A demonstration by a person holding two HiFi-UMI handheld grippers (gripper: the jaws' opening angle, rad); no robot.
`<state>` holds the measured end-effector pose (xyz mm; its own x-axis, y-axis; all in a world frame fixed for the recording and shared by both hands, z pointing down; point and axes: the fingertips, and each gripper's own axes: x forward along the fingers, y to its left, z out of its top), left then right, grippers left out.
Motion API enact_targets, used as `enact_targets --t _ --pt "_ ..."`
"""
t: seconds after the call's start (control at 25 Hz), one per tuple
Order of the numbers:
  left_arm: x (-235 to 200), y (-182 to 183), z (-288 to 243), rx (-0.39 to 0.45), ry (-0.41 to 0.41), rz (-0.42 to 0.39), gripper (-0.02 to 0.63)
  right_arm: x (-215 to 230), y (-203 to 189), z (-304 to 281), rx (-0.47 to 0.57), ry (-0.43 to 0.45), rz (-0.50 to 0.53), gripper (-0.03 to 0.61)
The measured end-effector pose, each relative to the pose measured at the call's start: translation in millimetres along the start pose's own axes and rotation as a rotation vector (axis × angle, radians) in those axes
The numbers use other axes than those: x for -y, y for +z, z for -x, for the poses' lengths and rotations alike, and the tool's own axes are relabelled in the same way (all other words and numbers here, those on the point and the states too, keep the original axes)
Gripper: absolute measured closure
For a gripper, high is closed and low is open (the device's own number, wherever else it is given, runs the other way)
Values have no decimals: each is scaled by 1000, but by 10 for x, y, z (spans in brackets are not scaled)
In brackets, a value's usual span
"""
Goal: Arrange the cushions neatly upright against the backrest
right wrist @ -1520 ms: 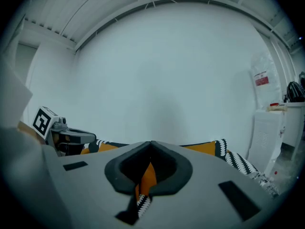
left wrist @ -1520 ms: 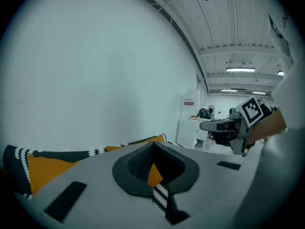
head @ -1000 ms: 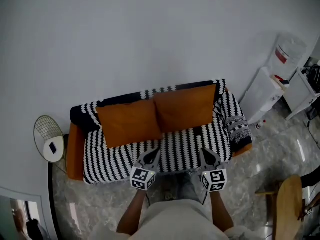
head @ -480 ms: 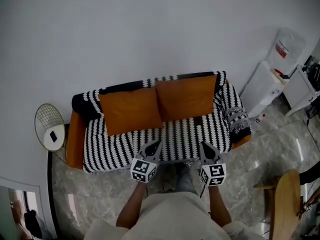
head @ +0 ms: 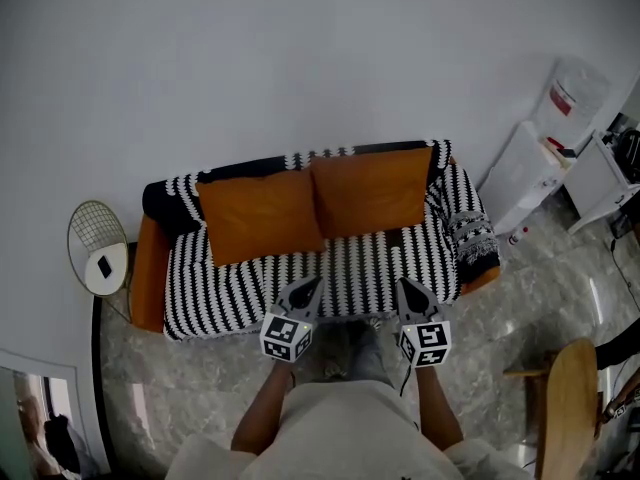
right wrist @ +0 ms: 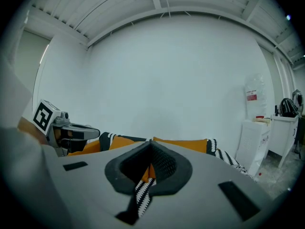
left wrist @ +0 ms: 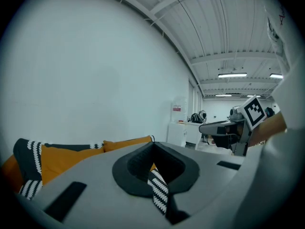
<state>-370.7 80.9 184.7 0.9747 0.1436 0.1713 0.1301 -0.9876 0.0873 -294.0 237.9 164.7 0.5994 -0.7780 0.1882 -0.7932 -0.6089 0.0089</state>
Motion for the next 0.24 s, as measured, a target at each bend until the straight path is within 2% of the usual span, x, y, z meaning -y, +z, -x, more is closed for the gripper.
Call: enact_targets --t 0.24 --pt "5 31 -27 2 -4 -9 584 -13 32 -43 3 7 9 551"
